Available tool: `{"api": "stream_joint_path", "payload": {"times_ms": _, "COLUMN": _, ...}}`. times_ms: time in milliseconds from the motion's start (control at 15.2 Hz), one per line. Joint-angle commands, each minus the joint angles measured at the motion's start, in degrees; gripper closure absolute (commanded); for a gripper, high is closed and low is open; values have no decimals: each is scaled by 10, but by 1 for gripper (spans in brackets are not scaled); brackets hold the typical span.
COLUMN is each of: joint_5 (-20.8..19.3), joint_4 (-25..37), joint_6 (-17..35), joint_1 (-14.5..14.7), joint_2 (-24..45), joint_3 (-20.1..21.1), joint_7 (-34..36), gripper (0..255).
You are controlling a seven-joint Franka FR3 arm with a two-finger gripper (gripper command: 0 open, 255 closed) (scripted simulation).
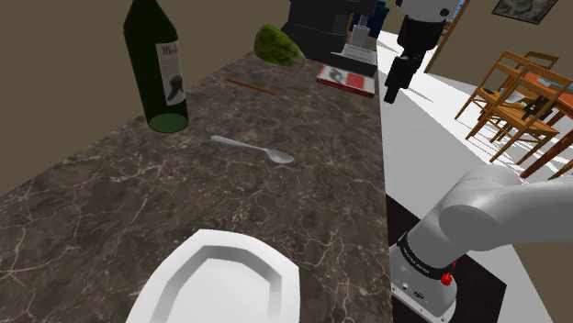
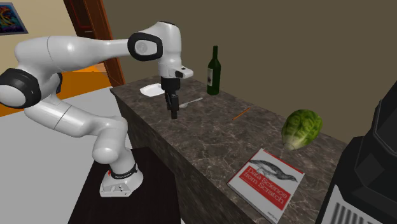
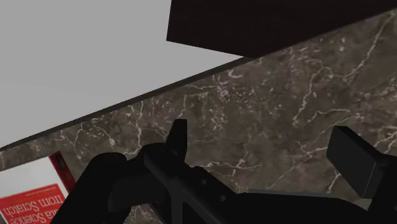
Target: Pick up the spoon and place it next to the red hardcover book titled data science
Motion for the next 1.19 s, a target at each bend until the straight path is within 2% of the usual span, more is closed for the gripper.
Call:
{"api": "stream_joint_path", "payload": {"times_ms": 0, "joint_5": 0, "joint_4": 0, "joint_6": 0, "joint_1": 0, "joint_2": 0, "joint_3": 0, "joint_7": 0, "gripper": 0}}
{"api": "stream_joint_path", "payload": {"times_ms": 528, "joint_5": 66, "joint_4": 40, "joint_6": 62, "joint_1": 42, "joint_2": 123, "joint_3": 44, "joint_7": 19, "gripper": 0}}
{"api": "stream_joint_path", "payload": {"times_ms": 1122, "joint_5": 122, "joint_4": 122, "joint_6": 113, "joint_1": 83, "joint_2": 272, "joint_3": 93, "joint_7": 31, "gripper": 0}}
